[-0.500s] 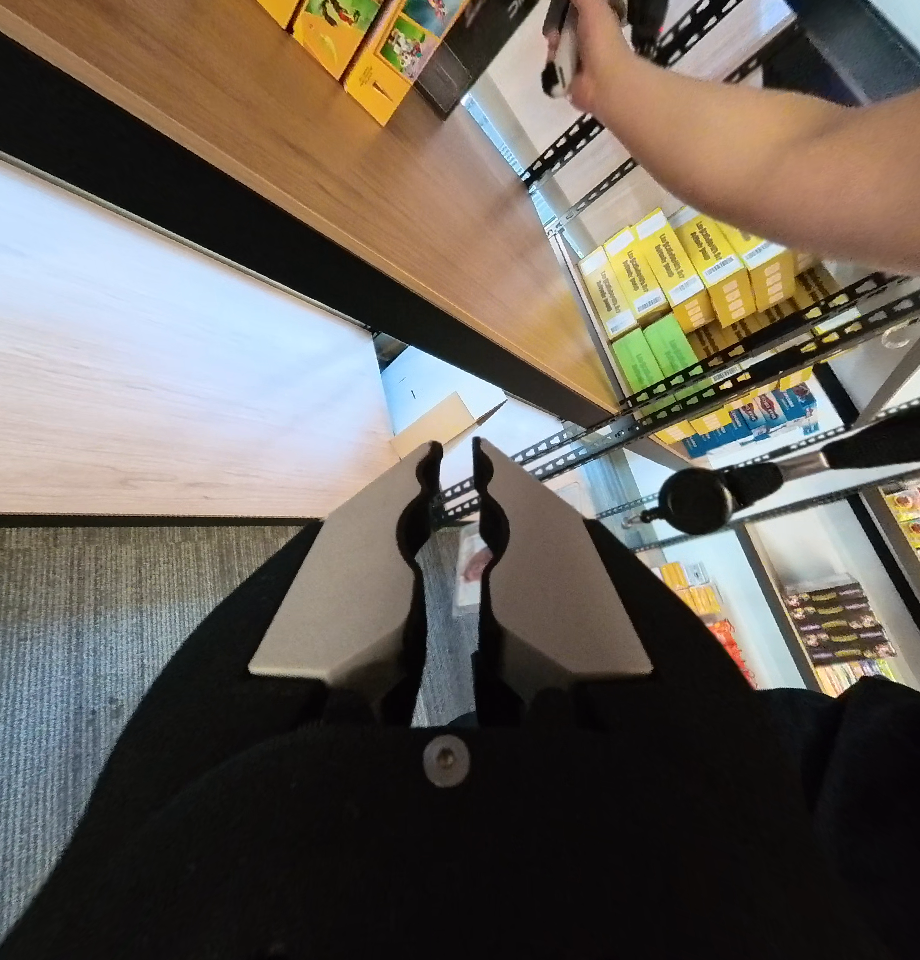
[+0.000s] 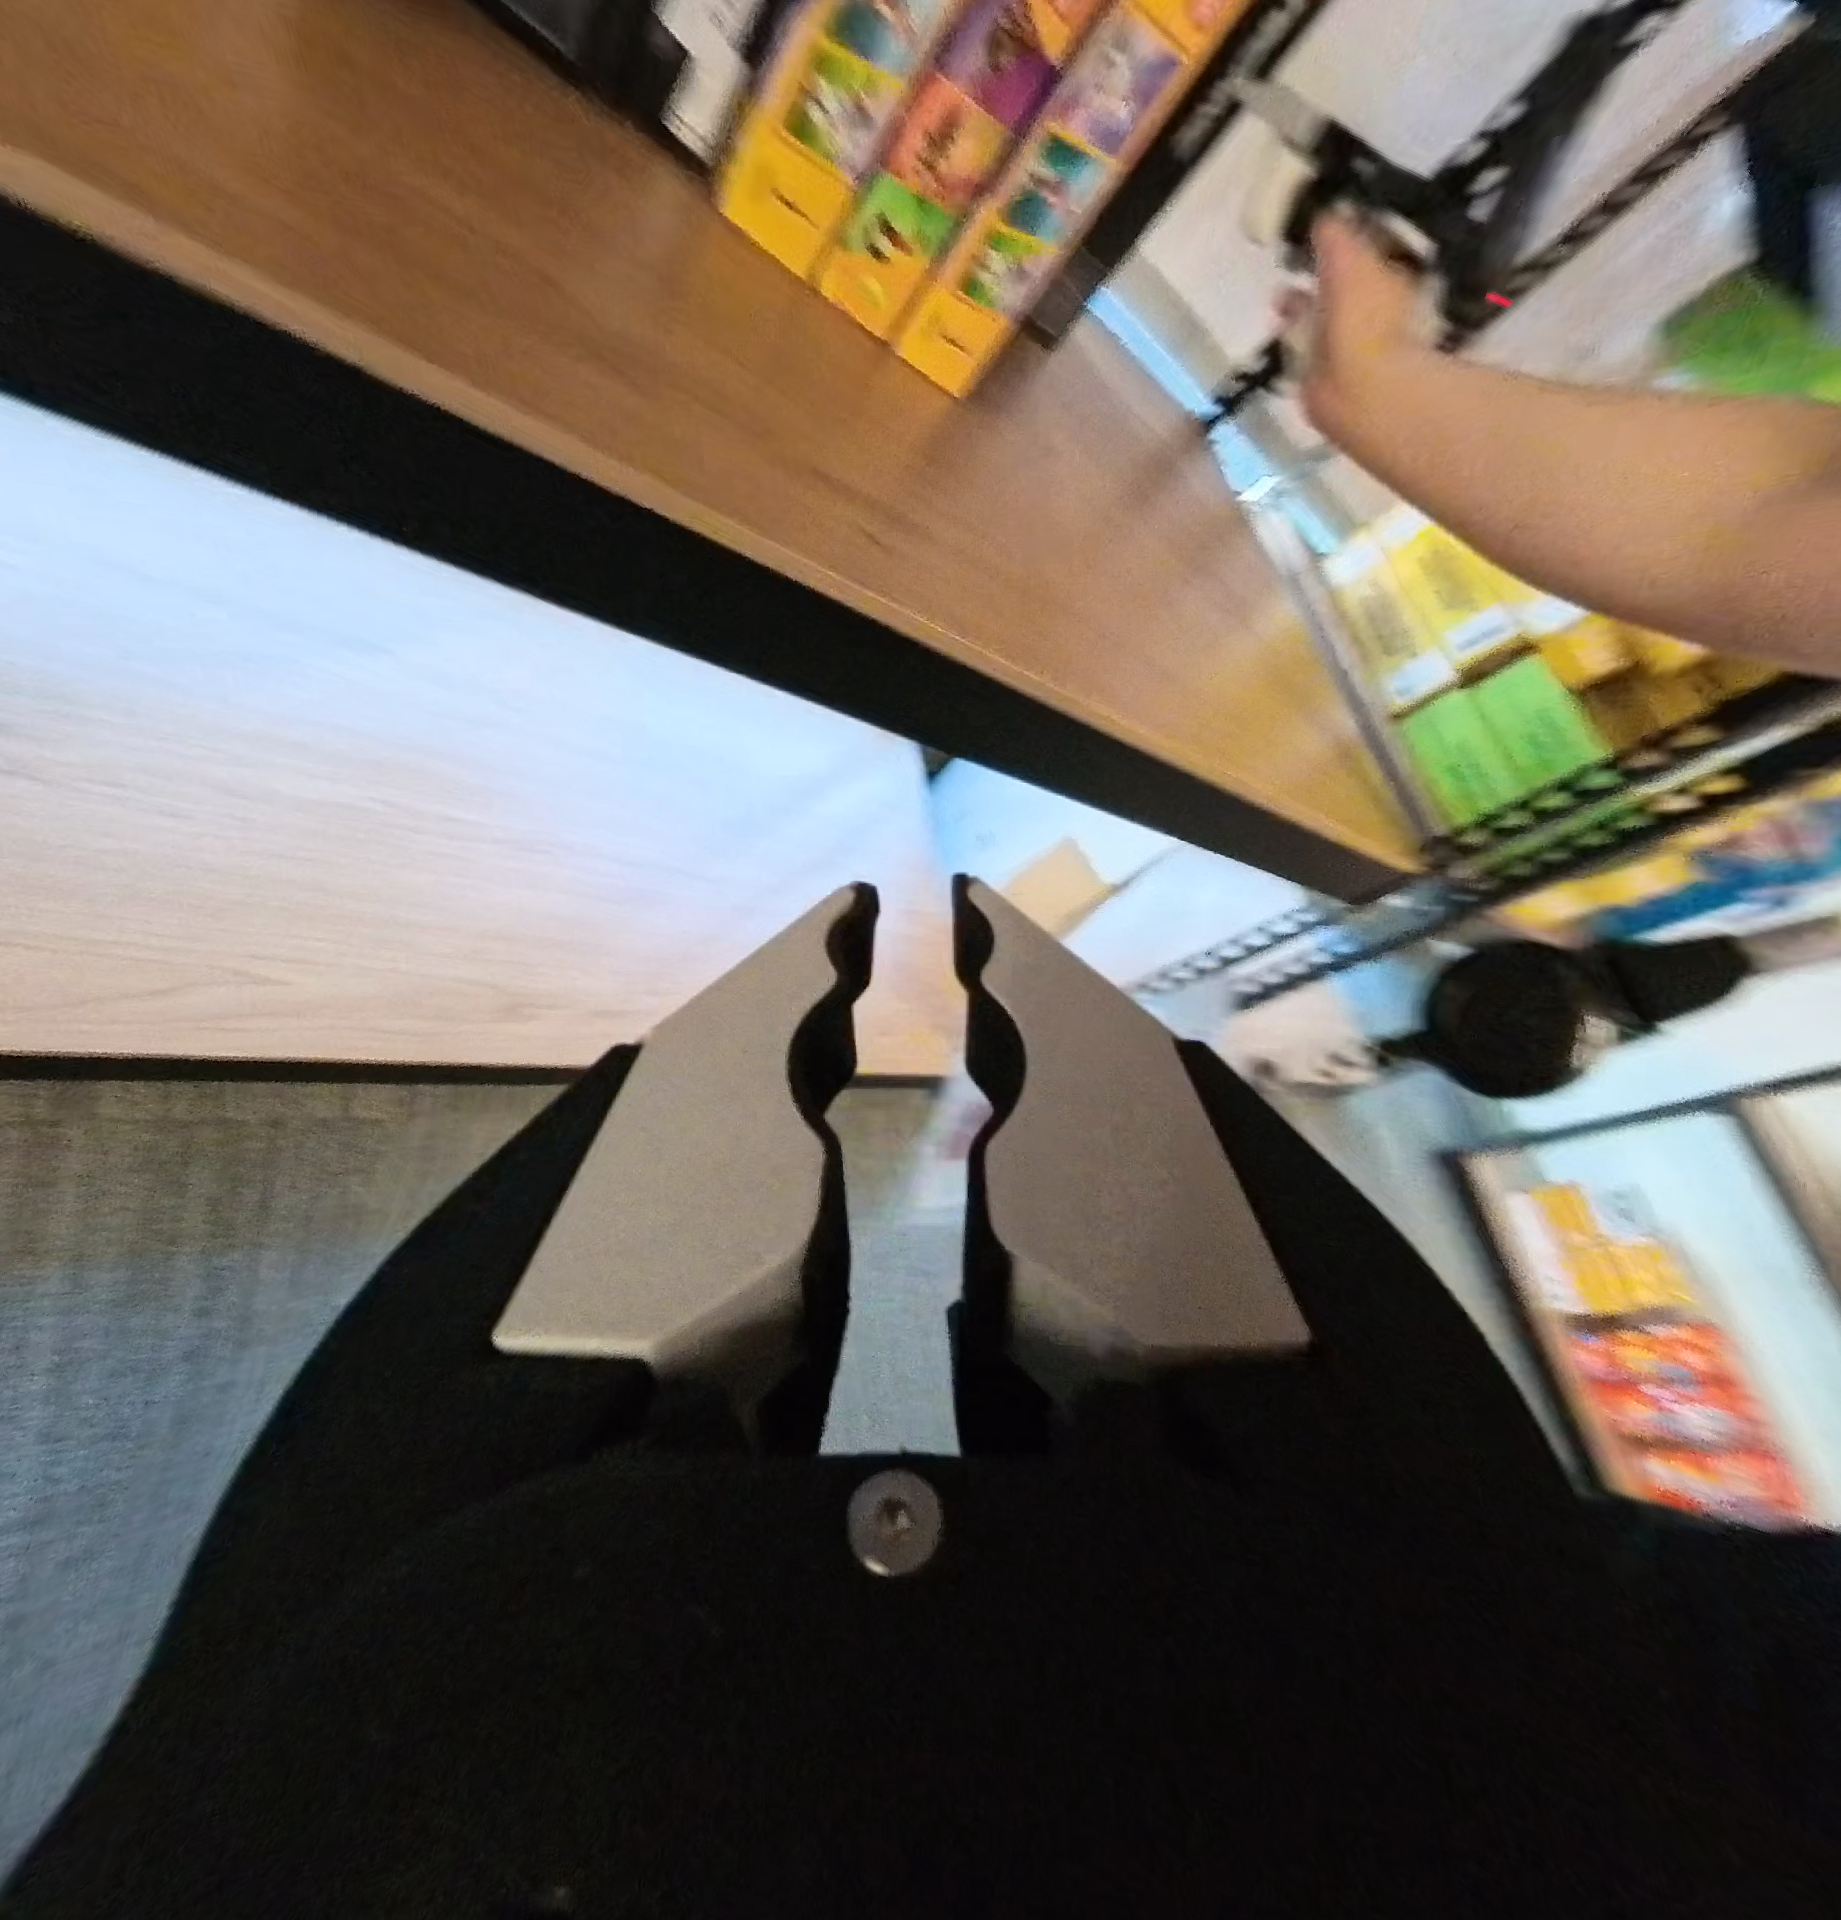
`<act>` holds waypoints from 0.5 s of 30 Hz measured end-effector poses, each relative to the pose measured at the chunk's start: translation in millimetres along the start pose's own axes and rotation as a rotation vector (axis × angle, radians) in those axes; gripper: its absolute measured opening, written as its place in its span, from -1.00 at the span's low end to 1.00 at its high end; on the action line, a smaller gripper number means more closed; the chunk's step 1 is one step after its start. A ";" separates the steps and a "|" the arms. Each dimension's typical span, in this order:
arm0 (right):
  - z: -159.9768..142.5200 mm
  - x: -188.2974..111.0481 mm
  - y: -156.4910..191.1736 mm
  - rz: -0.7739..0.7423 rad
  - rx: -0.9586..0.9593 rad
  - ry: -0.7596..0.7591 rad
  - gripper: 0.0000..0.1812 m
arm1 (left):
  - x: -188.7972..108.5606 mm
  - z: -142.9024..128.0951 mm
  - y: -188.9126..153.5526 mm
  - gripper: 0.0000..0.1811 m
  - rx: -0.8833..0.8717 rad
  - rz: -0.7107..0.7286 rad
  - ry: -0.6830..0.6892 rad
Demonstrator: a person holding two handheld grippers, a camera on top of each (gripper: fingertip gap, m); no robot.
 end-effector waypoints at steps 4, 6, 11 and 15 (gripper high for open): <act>-29.8 -69.3 89.5 0.146 -0.064 0.021 -0.11 | -32.3 70.0 54.7 -0.44 0.236 0.369 -0.088; -38.7 -103.9 140.3 0.234 -0.029 0.020 -0.13 | -47.0 118.1 82.8 -0.39 0.332 0.483 -0.124; -66.5 -157.1 247.4 0.366 0.016 0.093 -0.19 | -50.0 250.9 149.0 -0.32 0.717 0.750 -0.197; -78.5 -175.3 310.0 0.334 0.107 0.139 -0.19 | -31.6 301.3 204.3 -0.22 0.665 0.765 -0.162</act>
Point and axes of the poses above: each gripper's, where its closed fingertips meet, x out along the fingers, z out of its top, y = z × x across the jaws, the point moved 7 cm from there along -x, back along the fingers, and after that the axes turned 7 degrees about -x, right-handed, at the moved point
